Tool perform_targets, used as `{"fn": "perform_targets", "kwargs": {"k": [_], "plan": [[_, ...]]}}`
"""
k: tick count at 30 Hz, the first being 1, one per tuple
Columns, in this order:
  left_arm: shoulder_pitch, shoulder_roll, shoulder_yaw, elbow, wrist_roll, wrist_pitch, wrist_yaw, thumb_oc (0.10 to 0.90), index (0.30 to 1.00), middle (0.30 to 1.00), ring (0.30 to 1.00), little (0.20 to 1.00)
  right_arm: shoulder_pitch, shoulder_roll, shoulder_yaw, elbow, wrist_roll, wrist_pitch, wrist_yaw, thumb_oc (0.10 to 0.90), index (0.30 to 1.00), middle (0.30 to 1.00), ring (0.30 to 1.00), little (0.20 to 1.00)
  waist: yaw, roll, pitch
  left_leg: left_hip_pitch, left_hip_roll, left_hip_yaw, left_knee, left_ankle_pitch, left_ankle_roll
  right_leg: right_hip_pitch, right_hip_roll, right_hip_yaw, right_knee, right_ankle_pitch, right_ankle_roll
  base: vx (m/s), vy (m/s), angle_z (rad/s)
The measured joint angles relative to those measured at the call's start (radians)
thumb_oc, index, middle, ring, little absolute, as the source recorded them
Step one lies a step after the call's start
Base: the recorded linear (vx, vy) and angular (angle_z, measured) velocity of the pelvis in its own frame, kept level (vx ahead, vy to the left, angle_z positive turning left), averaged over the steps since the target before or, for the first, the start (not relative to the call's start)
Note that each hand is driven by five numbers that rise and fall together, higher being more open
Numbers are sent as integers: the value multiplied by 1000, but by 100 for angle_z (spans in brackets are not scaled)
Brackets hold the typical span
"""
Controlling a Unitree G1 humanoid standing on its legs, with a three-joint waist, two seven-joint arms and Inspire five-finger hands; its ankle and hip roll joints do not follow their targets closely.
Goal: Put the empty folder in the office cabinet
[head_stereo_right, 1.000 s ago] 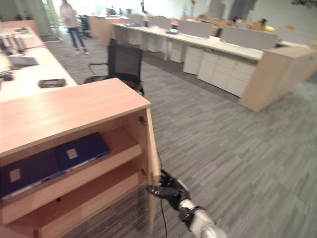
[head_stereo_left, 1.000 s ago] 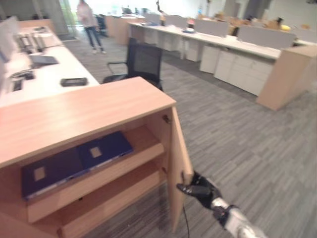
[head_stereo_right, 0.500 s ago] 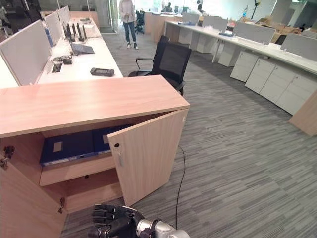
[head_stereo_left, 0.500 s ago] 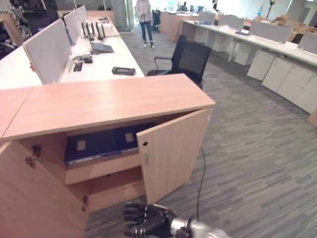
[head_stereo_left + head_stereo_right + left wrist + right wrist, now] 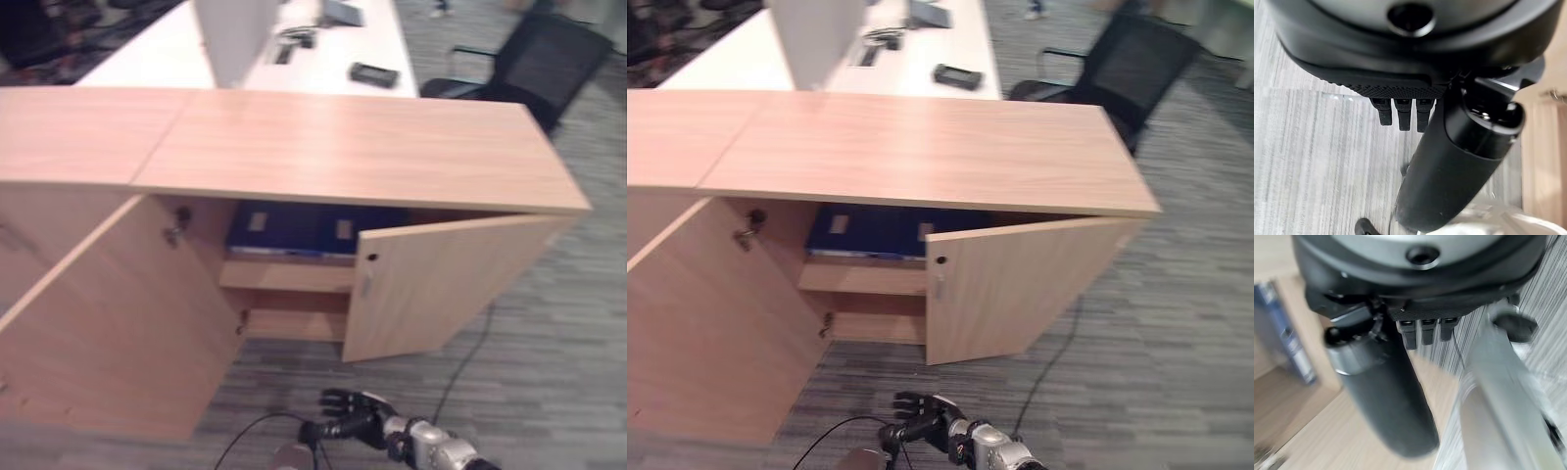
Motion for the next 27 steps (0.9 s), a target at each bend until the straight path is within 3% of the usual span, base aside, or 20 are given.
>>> {"fn": "perform_targets", "kwargs": {"k": [2, 3, 4, 5, 7, 8, 9, 10, 13, 14, 16, 17, 22, 26, 27], "plan": [[11, -3, 23, 16, 0, 2, -2, 800, 900, 900, 900, 900, -18, 15, -73, 165, -76, 5, -30, 800, 900, 900, 900, 900, 25, 5, -7, 12, 6, 86, -25, -43, 31, 28, -14, -59, 20, -12, 7, -91, 144, 95], [13, -3, 36, 42, 10, 6, -5, 800, 900, 900, 900, 900, -4, 29, -143, 256, -145, -14, -40, 800, 900, 900, 900, 900, 27, -19, -17, 13, 1, 159, -10, -104, 35, 47, -45, -120, 24, -10, 10, -79, 138, 93], [15, -7, 39, 47, 18, 9, -11, 800, 900, 900, 900, 900, 9, 36, -164, 293, -176, -15, -53, 800, 900, 900, 900, 900, 25, -29, -19, 13, 5, 191, 29, -130, 46, 58, -66, -146, 39, -21, 18, -80, 157, 113], [40, -20, 28, 48, 25, 12, -21, 800, 900, 900, 900, 900, 42, 17, -218, 351, -245, -14, -72, 800, 900, 900, 900, 900, 28, -19, -34, 13, 8, 223, 82, -136, 67, 91, -85, -181, 80, -34, 31, -64, 155, 105], [62, -28, 18, 46, 34, 15, -19, 800, 900, 900, 900, 900, 95, -1, -288, 392, -298, -11, -106, 800, 900, 900, 900, 900, 17, -28, -63, 24, -24, 179, 59, -111, 91, 116, -104, -223, 116, -52, 25, -47, 163, 108], [67, -26, 19, 38, 57, 14, -33, 800, 900, 900, 900, 900, 109, -3, -378, 446, -330, -10, -120, 800, 900, 900, 900, 900, 10, -28, -76, 63, -54, 142, -5, -69, 113, 123, -131, -247, 166, -50, 20, -69, 177, 93], [64, -26, 19, 37, 59, 14, -36, 800, 900, 900, 900, 900, 111, -8, -404, 463, -345, -3, -130, 800, 900, 900, 900, 900, 4, -24, -77, 78, -63, 115, -31, -60, 119, 121, -148, -255, 208, -57, 17, -104, 173, 82], [55, -28, 21, 34, 67, 16, -36, 800, 900, 900, 900, 900, 112, -18, -445, 468, -365, 0, -156, 800, 900, 900, 900, 900, 1, -9, -77, 89, -60, 87, -47, -62, 137, 97, -152, -221, 220, -107, 21, -125, 173, 39], [46, -28, 22, 35, 78, 16, -38, 800, 900, 900, 900, 900, 85, -21, -476, 454, -363, -6, -189, 800, 900, 900, 900, 900, -6, 9, -83, 95, -51, 91, -47, -57, 132, 11, -130, -166, 153, -95, 24, -116, 159, 13], [43, -27, 19, 40, 106, 17, -37, 800, 900, 900, 900, 900, 85, -13, -493, 444, -360, -17, -200, 800, 900, 900, 900, 900, -21, 14, -95, 99, -57, 75, -48, -59, 131, -15, -129, -145, 142, -42, 32, -131, 149, 26], [67, -25, 24, 44, 109, 19, -37, 800, 900, 900, 900, 900, 86, 1, -514, 442, -359, -23, -206, 800, 900, 900, 900, 900, -21, 12, -120, 103, -60, 74, -47, -68, 119, -22, -127, -133, 127, -7, 51, -137, 149, 7], [84, -28, 32, 46, 106, 19, -39, 800, 900, 900, 900, 900, 85, 3, -523, 434, -349, -26, -207, 800, 900, 900, 900, 900, -21, 18, -129, 105, -59, 73, -47, -72, 103, -18, -122, -134, 119, -4, 53, -123, 138, -7], [131, -36, 129, 59, 85, 24, -38, 800, 900, 900, 900, 900, 108, -6, -588, 423, -290, -30, -217, 800, 900, 900, 900, 900, -15, 29, -136, 107, -62, 65, -47, -66, 91, -12, -122, -138, 118, -4, 55, -130, 127, 6], [135, -22, 216, 32, -28, 18, -37, 800, 900, 900, 900, 900, 158, -38, -674, 426, -223, -29, -232, 800, 900, 900, 900, 900, 5, 30, -136, 94, -80, 1, -47, -57, 82, 17, -126, -206, 116, -9, 73, -94, 34, 53], [132, -9, 217, 34, -52, 12, -41, 800, 900, 900, 900, 900, 167, -48, -694, 425, -220, -32, -236, 800, 900, 900, 900, 900, 15, 42, -141, 83, -87, -30, -47, -54, 80, 27, -128, -214, 134, -10, 73, -33, -26, 46]]}}
